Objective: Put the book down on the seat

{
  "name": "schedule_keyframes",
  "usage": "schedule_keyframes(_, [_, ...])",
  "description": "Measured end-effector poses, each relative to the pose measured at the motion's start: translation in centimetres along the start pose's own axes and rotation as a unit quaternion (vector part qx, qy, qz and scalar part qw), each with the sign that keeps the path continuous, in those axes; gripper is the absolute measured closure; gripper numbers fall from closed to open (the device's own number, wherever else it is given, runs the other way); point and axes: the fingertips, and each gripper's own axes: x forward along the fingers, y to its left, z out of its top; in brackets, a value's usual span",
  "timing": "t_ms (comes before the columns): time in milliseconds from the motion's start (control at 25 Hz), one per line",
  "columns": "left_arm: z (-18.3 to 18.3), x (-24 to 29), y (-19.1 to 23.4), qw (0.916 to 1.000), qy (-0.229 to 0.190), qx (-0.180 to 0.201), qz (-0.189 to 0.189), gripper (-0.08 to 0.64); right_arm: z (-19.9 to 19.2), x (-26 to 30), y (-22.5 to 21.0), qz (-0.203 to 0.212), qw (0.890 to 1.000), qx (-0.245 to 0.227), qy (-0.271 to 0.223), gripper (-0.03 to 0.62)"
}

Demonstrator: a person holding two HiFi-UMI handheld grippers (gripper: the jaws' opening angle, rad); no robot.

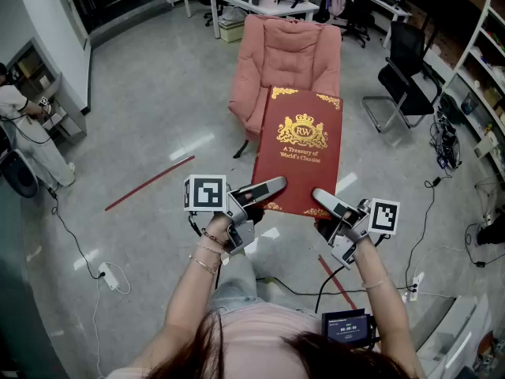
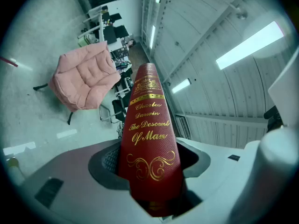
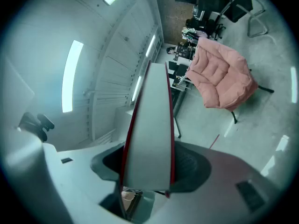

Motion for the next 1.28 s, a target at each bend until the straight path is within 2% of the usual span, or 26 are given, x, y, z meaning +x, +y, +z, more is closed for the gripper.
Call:
schedule_keyframes(280, [-0.2,0.8,1.2,0.9997,0.015,0.015,0.009,0.288,0.1,-0.8,-1.5,-0.006,1.0,0.011,-0.011,0.322])
schedule_keyframes(480, [0.1,2.0,3.1,0.9998,0.017,-0.006,0.002,0.288,0.8,-0.5,-3.4,-0.011,1.0,0.018,-0.013,0.322])
schedule_keyframes(720, [3.8,4.7,5.2,0.9995,0.022,-0.02,0.004,0.288,4.8,1.1,-5.8,-0.019,0.999,0.026,-0.018,0.322])
schedule_keyframes(880, [7.1,5.9,6.4,0.9995,0.027,-0.011,0.008,0.288,7.6,3.0,-6.7,-0.023,0.999,0.033,-0.019,0.322])
schedule_keyframes(1160, [11.5,6.2,8.8,0.999,0.036,-0.025,0.013,0.288,10.2,6.7,-8.8,-0.031,0.998,0.041,-0.02,0.322])
schedule_keyframes(1280, [15.6,6.7,11.6,0.9983,0.043,-0.032,0.021,0.288,13.1,9.8,-10.2,-0.037,0.998,0.046,-0.023,0.322])
